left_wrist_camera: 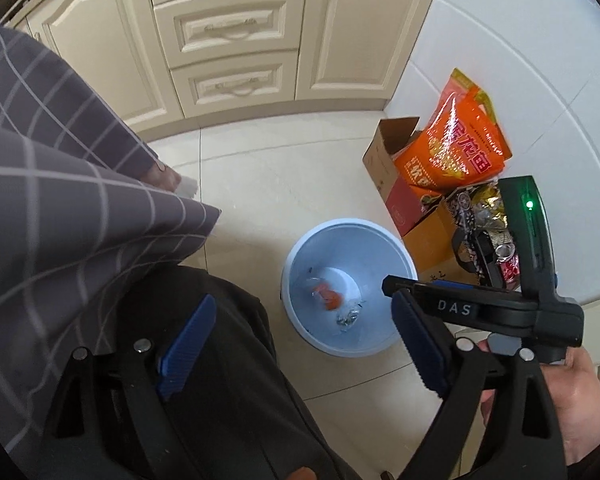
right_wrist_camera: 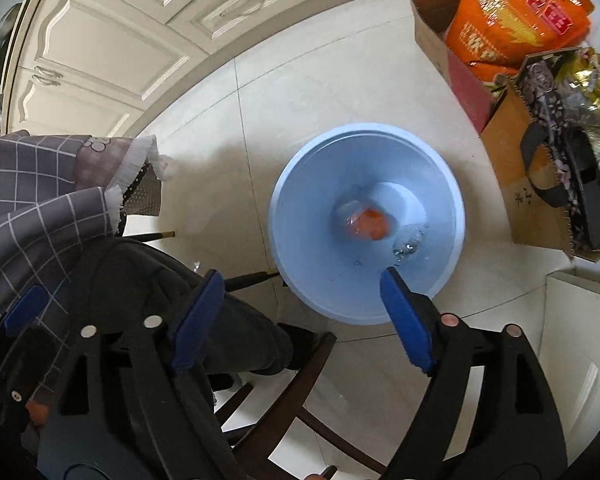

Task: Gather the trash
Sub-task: 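Carry the can and cup to the blue bin and release both, then move both tools back over the table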

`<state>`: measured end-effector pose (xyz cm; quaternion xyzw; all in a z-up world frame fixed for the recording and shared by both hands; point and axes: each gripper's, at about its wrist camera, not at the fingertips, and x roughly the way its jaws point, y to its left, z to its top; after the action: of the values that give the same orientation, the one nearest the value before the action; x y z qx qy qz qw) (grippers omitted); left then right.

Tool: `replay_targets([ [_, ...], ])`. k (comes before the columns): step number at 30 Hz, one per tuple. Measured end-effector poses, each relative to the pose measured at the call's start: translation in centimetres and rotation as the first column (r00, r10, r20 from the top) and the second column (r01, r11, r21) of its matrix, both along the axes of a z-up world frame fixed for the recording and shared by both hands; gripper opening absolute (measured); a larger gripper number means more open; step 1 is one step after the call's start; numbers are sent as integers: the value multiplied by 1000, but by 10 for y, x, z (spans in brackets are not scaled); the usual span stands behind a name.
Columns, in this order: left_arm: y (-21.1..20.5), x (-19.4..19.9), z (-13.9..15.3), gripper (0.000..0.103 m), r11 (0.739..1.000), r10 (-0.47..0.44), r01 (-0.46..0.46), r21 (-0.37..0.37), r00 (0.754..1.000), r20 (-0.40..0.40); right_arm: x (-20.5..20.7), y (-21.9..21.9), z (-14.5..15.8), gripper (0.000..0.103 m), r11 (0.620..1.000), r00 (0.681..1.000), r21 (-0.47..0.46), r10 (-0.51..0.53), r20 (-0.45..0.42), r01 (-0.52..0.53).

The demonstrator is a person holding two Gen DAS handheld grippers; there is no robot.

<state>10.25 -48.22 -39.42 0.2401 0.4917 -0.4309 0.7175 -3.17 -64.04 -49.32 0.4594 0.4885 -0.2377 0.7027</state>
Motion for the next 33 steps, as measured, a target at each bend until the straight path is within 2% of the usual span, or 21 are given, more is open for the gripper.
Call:
replay_targets([
  [4,9,-5,30,88,998,1,0,-63,1000,23,-1,1,28,95,998,999,-51,-25,34,27],
  [9,26,-16,85,89,986,4,10,-168,997,80,6,3,83,97,989,994,-142,-18,108,33],
  [15,60,-25,159,92,948,55,-1,-317,985,163,23,22,179,97,960,967,-280,50,251,24],
  [19,93,-22,204,94,916,141,-39,-398,963,229,40,51,238,97,929,937,-371,135,321,-7],
  [25,163,8,252,96,862,332,-170,-478,902,276,77,106,304,97,881,872,-464,297,388,-94],
  [28,203,22,268,96,830,428,-244,-501,855,293,98,138,328,97,856,832,-496,375,409,-141],
  [32,252,40,280,96,791,524,-324,-519,796,302,123,177,346,97,832,787,-520,449,423,-195],
  [33,266,44,284,96,776,554,-349,-525,776,303,130,188,350,97,824,775,-526,469,424,-211],
])
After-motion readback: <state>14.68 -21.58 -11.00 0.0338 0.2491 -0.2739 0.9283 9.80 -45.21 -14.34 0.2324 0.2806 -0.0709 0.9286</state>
